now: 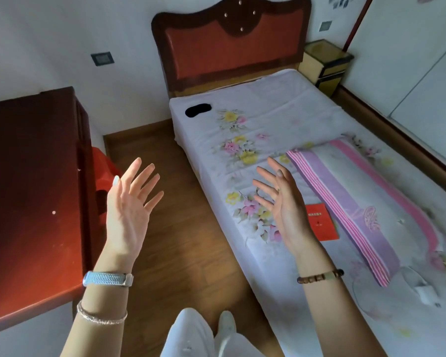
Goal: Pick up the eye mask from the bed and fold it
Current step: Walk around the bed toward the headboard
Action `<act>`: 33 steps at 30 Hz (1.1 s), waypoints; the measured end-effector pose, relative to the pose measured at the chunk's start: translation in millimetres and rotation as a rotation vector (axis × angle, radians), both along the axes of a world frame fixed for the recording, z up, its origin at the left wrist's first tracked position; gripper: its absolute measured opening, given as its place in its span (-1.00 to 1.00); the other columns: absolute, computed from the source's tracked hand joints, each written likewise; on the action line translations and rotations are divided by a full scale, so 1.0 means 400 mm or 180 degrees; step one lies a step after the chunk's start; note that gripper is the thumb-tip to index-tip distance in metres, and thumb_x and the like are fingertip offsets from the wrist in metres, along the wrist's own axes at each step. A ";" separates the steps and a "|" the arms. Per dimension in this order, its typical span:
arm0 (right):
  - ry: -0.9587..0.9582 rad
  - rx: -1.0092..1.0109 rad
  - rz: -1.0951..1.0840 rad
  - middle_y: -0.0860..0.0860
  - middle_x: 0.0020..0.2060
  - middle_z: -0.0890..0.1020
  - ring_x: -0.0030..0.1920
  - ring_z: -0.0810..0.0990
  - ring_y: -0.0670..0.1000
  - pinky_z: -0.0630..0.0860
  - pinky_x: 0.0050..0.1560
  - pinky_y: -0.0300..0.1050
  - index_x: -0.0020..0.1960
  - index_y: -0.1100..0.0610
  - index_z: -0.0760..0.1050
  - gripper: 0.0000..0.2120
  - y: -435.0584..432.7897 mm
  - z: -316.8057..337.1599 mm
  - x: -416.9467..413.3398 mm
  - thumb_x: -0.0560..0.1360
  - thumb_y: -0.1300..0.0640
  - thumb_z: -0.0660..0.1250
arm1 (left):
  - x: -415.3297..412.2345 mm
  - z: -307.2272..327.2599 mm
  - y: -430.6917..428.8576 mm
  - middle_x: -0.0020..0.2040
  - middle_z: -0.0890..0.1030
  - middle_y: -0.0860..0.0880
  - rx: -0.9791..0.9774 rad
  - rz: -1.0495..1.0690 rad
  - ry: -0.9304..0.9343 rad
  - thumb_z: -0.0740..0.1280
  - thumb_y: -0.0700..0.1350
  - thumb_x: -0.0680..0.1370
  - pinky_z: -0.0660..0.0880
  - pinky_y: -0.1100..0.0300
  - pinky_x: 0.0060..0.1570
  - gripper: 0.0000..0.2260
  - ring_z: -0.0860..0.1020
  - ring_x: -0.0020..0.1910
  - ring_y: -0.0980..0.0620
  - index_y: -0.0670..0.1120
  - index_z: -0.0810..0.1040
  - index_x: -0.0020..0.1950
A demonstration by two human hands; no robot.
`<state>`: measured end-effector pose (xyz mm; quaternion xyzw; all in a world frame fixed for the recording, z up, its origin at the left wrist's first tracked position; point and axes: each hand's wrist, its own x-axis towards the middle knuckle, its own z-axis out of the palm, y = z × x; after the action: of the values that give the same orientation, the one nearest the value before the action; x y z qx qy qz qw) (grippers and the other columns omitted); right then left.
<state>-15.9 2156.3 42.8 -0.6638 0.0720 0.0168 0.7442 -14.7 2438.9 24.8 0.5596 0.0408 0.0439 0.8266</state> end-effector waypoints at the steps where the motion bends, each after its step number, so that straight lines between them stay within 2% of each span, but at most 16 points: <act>1: 0.0013 0.0004 0.0013 -0.18 0.29 0.61 0.30 0.61 -0.12 0.51 0.32 0.00 0.29 -0.33 0.45 -0.68 0.000 -0.003 0.029 0.57 -0.20 0.14 | 0.027 -0.002 0.001 0.47 0.50 -0.04 -0.0006 0.0007 -0.0005 0.01 0.19 0.65 0.35 -0.18 0.41 -0.50 0.46 0.45 -0.07 0.04 0.39 0.52; 6: 0.0091 -0.0034 -0.0006 -0.19 0.28 0.61 0.30 0.61 -0.11 0.53 0.30 -0.02 0.31 -0.30 0.45 -0.66 0.010 -0.023 0.180 0.56 -0.20 0.14 | 0.181 -0.028 0.017 0.46 0.51 -0.02 -0.0040 0.0000 0.0050 0.03 0.21 0.63 0.37 -0.16 0.39 -0.49 0.47 0.45 -0.06 0.05 0.40 0.51; 9: 0.0099 -0.0054 -0.0043 -0.21 0.25 0.62 0.27 0.63 -0.14 0.53 0.26 -0.07 0.32 -0.31 0.44 -0.72 0.028 -0.037 0.277 0.65 -0.15 0.11 | 0.289 -0.051 0.030 0.43 0.54 0.01 -0.0026 -0.0017 0.0122 0.02 0.20 0.64 0.37 -0.15 0.40 -0.50 0.48 0.43 -0.04 0.05 0.40 0.51; 12: 0.0120 -0.0039 -0.0071 -0.19 0.25 0.61 0.30 0.61 -0.09 0.51 0.32 0.02 0.30 -0.30 0.44 -0.74 0.062 -0.041 0.394 0.68 -0.10 0.08 | 0.412 -0.066 0.054 0.43 0.54 0.00 -0.0026 -0.0065 0.0154 0.06 0.23 0.62 0.38 -0.14 0.38 -0.49 0.49 0.43 -0.03 0.06 0.42 0.50; 16: 0.0149 0.0038 -0.0080 -0.19 0.21 0.65 0.25 0.64 -0.12 0.53 0.28 -0.02 0.26 -0.30 0.47 -0.68 0.127 -0.035 0.578 0.53 -0.16 0.15 | 0.587 -0.069 0.111 0.43 0.54 0.00 -0.0042 -0.0086 0.0196 0.05 0.23 0.62 0.38 -0.14 0.39 -0.47 0.49 0.43 -0.03 0.04 0.39 0.51; 18: 0.0160 0.0082 -0.0086 -0.14 0.27 0.63 0.25 0.64 -0.11 0.53 0.27 -0.03 0.29 -0.28 0.48 -0.64 0.164 -0.035 0.671 0.51 -0.18 0.17 | 0.677 -0.062 0.146 0.43 0.54 0.00 -0.0018 -0.0089 0.0227 0.03 0.22 0.63 0.37 -0.14 0.41 -0.47 0.49 0.42 -0.03 0.03 0.37 0.52; 22: 0.0228 0.0219 -0.0193 -0.03 0.35 0.59 0.31 0.62 0.00 0.51 0.35 0.10 0.35 -0.20 0.47 -0.65 0.230 -0.043 0.845 0.58 -0.13 0.20 | 0.845 -0.036 0.215 0.45 0.52 -0.03 0.0050 -0.0117 0.0295 0.03 0.21 0.62 0.36 -0.15 0.42 -0.48 0.50 0.42 -0.03 0.03 0.38 0.52; 24: 0.0193 0.0190 -0.0195 0.00 0.37 0.58 0.31 0.61 0.01 0.56 0.33 0.06 0.40 -0.15 0.46 -0.69 0.257 -0.054 0.927 0.68 -0.01 0.16 | 0.926 -0.024 0.247 0.47 0.50 -0.04 0.0082 -0.0148 0.0296 0.03 0.21 0.61 0.35 -0.16 0.43 -0.46 0.49 0.42 -0.03 0.02 0.37 0.52; 26: 0.0207 0.0214 -0.0196 -0.04 0.34 0.61 0.29 0.63 0.00 0.61 0.24 -0.03 0.41 -0.14 0.47 -0.68 0.281 -0.063 0.995 0.72 0.02 0.11 | 0.997 -0.016 0.272 0.47 0.49 -0.05 0.0113 -0.0197 0.0303 0.02 0.21 0.61 0.34 -0.16 0.44 -0.46 0.49 0.43 -0.03 0.02 0.36 0.52; 29: 0.0253 0.0238 -0.0244 -0.15 0.26 0.67 0.26 0.65 -0.04 0.55 0.27 -0.01 0.32 -0.23 0.53 -0.67 0.312 -0.072 1.090 0.71 -0.07 0.05 | 1.093 -0.015 0.299 0.48 0.47 -0.05 0.0105 -0.0219 0.0309 0.01 0.21 0.60 0.32 -0.17 0.45 -0.44 0.48 0.43 -0.04 0.00 0.34 0.54; 33: 0.0265 0.0201 -0.0272 -0.15 0.25 0.67 0.25 0.66 -0.03 0.54 0.27 0.03 0.31 -0.25 0.53 -0.70 0.336 -0.091 1.220 0.70 -0.10 0.10 | 1.219 -0.031 0.318 0.49 0.46 -0.05 0.0100 -0.0229 0.0360 0.01 0.21 0.59 0.30 -0.18 0.47 -0.43 0.47 0.44 -0.04 0.00 0.32 0.54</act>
<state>472.3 2290.8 6.6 -0.6351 0.1306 0.0148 0.7612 472.8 2565.9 12.3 0.5753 0.0666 -0.0169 0.8151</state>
